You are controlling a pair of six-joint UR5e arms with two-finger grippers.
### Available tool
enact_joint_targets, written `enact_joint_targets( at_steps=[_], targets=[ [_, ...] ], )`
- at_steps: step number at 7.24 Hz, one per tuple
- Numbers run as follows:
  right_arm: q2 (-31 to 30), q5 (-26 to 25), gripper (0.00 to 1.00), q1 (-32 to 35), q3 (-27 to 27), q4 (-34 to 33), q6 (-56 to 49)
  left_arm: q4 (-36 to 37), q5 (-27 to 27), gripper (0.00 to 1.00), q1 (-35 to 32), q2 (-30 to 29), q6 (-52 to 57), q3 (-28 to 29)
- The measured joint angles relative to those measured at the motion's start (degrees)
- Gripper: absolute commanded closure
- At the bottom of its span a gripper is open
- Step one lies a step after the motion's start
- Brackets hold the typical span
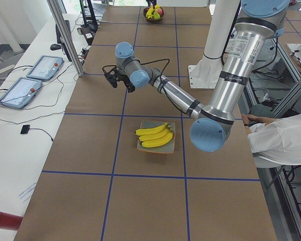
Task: Transfer all bananas from basket to plate
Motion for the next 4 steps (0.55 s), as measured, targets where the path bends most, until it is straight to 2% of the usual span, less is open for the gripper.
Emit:
enact_joint_targets(
  at_steps=[4],
  targets=[
    [-0.5,-3.1,0.14,0.5,-0.6,-0.8,-2.6,-0.1,0.1,0.0,0.5,-0.3,-2.2,-0.5]
  ],
)
